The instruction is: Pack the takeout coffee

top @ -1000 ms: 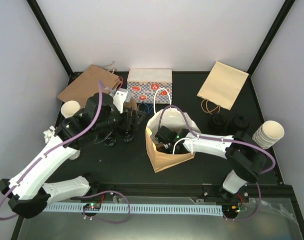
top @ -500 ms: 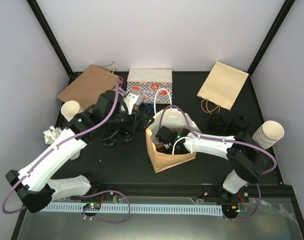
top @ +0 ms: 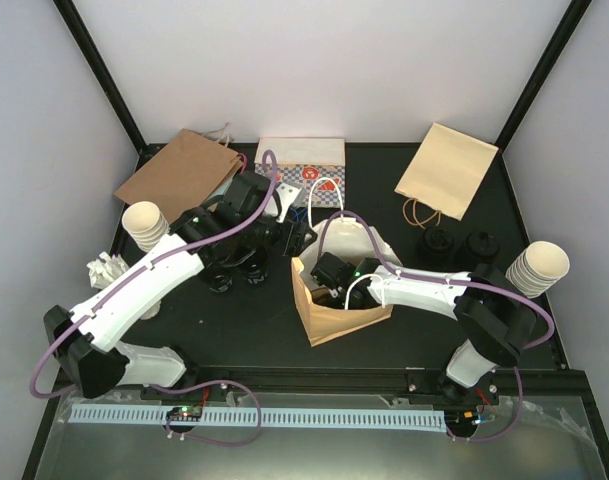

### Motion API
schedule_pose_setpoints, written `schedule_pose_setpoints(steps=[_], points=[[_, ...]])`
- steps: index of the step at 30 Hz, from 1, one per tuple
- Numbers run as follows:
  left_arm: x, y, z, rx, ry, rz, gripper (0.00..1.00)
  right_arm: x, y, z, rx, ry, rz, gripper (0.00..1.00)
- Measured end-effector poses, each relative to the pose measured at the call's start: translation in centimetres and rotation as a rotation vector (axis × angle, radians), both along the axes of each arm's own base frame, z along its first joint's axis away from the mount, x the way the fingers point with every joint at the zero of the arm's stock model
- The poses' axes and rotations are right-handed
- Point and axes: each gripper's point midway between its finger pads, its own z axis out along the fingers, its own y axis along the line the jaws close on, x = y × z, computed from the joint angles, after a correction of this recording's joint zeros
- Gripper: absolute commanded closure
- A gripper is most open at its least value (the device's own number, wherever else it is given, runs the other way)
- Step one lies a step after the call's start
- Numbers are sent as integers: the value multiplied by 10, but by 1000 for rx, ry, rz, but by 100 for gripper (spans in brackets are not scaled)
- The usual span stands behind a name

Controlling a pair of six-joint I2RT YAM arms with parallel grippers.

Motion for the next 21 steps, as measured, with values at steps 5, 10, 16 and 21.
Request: schedule_pose_setpoints(steps=[5, 10, 16, 21], points=[[14, -9, -9, 27, 16, -2, 46, -1, 0, 0, 0, 1, -4, 76], [18, -12, -21, 52, 41, -13, 61, -2, 1, 0, 2, 4, -11, 76], [16, -13, -23, 61, 50, -33, 88, -3, 2, 0, 3, 4, -12, 76], [15, -13, -23, 62, 49, -39, 98, -3, 2, 0, 4, 4, -16, 76]])
